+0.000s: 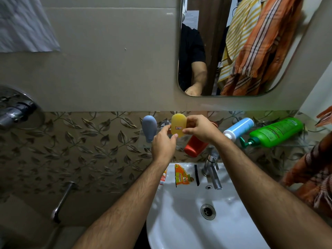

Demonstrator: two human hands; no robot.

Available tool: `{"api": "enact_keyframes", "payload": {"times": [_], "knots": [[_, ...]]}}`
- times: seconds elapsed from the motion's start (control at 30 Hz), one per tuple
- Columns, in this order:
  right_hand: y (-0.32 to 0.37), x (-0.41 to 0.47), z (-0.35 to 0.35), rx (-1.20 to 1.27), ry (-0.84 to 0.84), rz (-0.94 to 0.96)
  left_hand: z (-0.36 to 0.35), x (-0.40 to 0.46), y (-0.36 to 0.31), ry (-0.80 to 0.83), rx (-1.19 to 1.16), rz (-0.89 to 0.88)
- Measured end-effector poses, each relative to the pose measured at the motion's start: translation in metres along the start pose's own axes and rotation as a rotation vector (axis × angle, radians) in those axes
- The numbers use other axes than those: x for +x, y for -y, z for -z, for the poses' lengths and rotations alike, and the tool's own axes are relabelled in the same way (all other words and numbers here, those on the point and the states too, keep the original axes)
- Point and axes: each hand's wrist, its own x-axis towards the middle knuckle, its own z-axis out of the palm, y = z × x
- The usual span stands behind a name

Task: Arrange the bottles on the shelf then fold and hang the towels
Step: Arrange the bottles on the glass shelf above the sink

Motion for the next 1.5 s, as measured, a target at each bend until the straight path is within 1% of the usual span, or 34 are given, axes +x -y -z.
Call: {"api": "enact_keyframes", "payload": {"times": [0.1,0.3,0.77,0.87,0.93,1.0,1.03,1.13,1.2,1.27,1.33,1.5], "knots": [[-0.001,0.0,-0.004,-0.06,-0.011,0.013,-0.002,-0.003,-0.001,-0.046,0.004,0.014],[0.001,0.0,-0.009,-0.096,-0.045,0.052,-0.003,-0.007,0.005,-0.082,-0.005,0.01],[0.002,-0.001,-0.013,-0.101,-0.044,0.035,0.0,-0.007,0.009,-0.054,-0.02,-0.01],[0.003,-0.003,-0.013,-0.118,-0.04,0.027,0.002,-0.01,0.011,-0.082,-0.05,-0.027],[0.002,-0.004,-0.011,-0.123,-0.067,0.031,0.002,-0.016,0.013,-0.154,-0.079,-0.069],[0.0,-0.007,-0.006,-0.126,-0.119,0.028,0.003,-0.023,0.015,-0.199,-0.113,-0.162],[-0.001,-0.009,-0.003,-0.129,-0.147,0.021,0.002,-0.027,0.018,-0.184,-0.106,-0.229],[-0.006,-0.015,0.011,-0.217,-0.205,0.018,-0.003,-0.039,0.025,-0.077,0.024,-0.438],[-0.01,-0.019,0.02,-0.306,-0.224,0.032,-0.008,-0.045,0.03,0.013,0.098,-0.508],[-0.013,-0.023,0.024,-0.386,-0.206,0.023,-0.014,-0.049,0.034,0.097,0.168,-0.526],[-0.017,-0.027,0.024,-0.435,-0.161,0.004,-0.018,-0.05,0.034,0.139,0.214,-0.507],[-0.02,-0.037,0.022,-0.464,-0.097,0.024,-0.02,-0.046,0.022,0.077,0.203,-0.537]]}}
